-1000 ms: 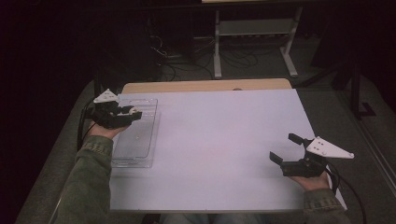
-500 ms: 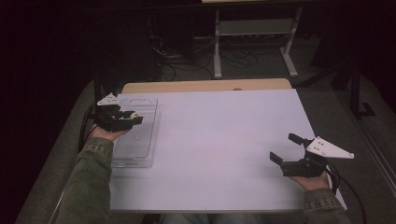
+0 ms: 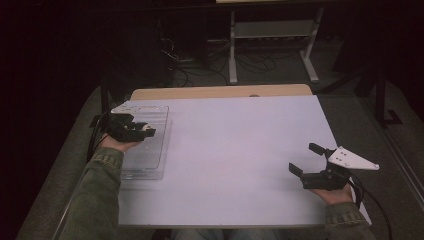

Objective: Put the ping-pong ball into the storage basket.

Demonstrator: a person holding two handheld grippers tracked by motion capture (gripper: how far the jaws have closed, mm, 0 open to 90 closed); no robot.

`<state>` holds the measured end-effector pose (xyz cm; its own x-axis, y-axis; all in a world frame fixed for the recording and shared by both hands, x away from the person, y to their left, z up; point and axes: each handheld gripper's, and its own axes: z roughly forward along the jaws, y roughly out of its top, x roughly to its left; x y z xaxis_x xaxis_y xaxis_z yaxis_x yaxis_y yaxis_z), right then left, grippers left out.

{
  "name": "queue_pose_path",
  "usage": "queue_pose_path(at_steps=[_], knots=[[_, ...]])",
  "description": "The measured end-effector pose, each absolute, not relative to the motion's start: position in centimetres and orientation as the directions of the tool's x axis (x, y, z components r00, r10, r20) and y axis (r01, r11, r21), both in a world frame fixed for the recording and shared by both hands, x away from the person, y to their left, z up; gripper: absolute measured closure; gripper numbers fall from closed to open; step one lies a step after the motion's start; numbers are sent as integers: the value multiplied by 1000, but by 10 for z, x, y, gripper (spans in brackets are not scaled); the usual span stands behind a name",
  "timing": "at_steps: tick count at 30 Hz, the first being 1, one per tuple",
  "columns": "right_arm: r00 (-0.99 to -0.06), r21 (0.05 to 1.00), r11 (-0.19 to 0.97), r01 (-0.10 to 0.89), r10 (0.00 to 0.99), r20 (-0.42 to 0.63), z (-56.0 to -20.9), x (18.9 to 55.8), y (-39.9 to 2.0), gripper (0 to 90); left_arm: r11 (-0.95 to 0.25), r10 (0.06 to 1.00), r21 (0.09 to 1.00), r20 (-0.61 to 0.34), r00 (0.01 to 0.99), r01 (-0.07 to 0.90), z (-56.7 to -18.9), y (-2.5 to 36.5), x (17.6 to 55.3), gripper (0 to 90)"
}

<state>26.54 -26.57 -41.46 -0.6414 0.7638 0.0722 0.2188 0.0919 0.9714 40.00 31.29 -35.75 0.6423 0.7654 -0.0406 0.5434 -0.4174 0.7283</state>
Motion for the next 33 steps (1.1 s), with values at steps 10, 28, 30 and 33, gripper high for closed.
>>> queue_pose_path(at_steps=[10,28,30,33], knots=[[-641,972,91,218,764,72,-414,265,-266,0,-424,767,714,-44,640,557,-363,313,404,512],[-641,972,91,217,764,72,-414,265,-266,0,-431,783,666,-59,619,609,-376,313,414,512],[-641,972,92,217,764,71,-414,265,-266,0,-439,781,660,-56,622,610,-377,313,415,512],[-641,972,91,217,764,72,-414,265,-267,0,-435,782,661,-59,620,612,-378,314,415,512]])
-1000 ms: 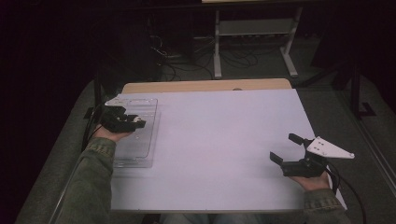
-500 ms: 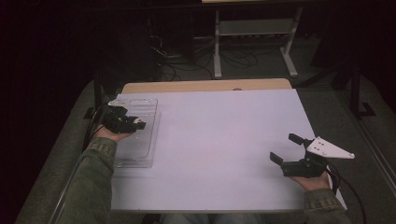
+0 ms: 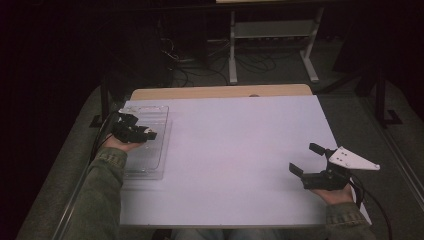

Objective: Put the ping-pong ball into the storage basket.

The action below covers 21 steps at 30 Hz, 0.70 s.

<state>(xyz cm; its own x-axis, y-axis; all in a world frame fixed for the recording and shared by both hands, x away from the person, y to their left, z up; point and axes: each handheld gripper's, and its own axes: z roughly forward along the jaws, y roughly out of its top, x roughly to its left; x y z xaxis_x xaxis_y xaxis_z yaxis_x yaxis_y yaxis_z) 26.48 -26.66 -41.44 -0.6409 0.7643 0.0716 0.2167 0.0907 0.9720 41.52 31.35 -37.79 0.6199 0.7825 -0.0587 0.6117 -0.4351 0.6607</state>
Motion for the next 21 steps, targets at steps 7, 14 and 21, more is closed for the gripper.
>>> queue_pose_path(at_steps=[7,14,21], knots=[[-641,972,92,215,764,70,-414,265,-267,0,-429,784,664,-63,618,612,-376,314,415,510],[-641,972,90,215,764,71,-414,265,-267,0,-371,796,687,-111,595,625,-370,319,414,361],[-640,973,89,214,765,70,-414,265,-266,0,-356,792,704,-122,599,614,-365,319,411,229]])
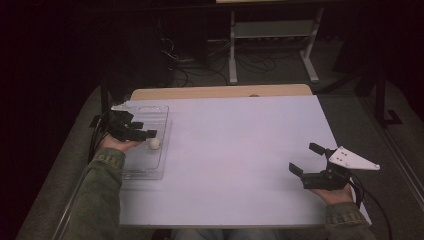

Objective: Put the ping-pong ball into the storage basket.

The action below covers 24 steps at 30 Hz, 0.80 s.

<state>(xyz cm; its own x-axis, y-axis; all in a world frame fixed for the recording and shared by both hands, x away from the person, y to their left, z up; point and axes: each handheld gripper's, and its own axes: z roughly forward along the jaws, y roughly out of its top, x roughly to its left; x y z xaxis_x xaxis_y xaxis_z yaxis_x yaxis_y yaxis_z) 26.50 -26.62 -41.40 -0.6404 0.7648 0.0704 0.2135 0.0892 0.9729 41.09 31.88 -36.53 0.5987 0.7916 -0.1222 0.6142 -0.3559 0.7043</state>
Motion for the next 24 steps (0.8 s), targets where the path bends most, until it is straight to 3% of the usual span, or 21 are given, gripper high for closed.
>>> queue_pose_path(at_steps=[24], knots=[[-639,974,90,209,766,66,-413,265,-266,0,-344,775,765,-96,625,544,-347,320,388,17]])
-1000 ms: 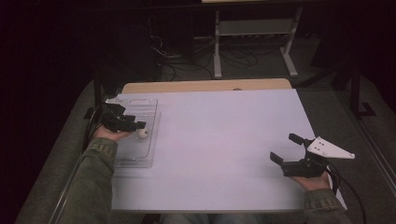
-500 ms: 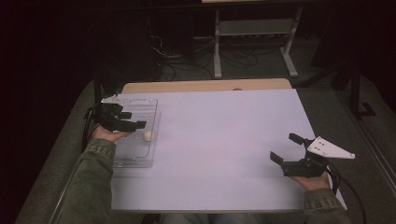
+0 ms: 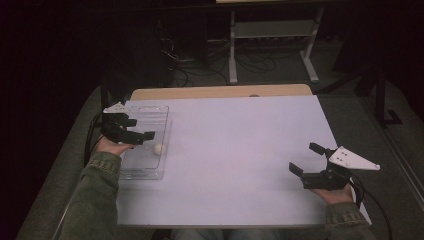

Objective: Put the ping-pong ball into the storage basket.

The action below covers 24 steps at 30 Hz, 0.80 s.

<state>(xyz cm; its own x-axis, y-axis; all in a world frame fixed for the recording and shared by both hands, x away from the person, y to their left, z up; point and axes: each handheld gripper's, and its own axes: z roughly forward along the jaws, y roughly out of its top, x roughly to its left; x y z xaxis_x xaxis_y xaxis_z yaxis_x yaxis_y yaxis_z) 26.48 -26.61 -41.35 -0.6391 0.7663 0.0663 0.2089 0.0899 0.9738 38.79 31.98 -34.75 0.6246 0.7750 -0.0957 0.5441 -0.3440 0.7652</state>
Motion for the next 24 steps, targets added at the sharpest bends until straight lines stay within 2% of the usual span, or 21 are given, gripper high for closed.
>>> queue_pose_path(at_steps=[24], knots=[[-640,973,94,210,766,65,-413,264,-264,0,-293,782,847,-55,621,444,-343,332,350,0]])
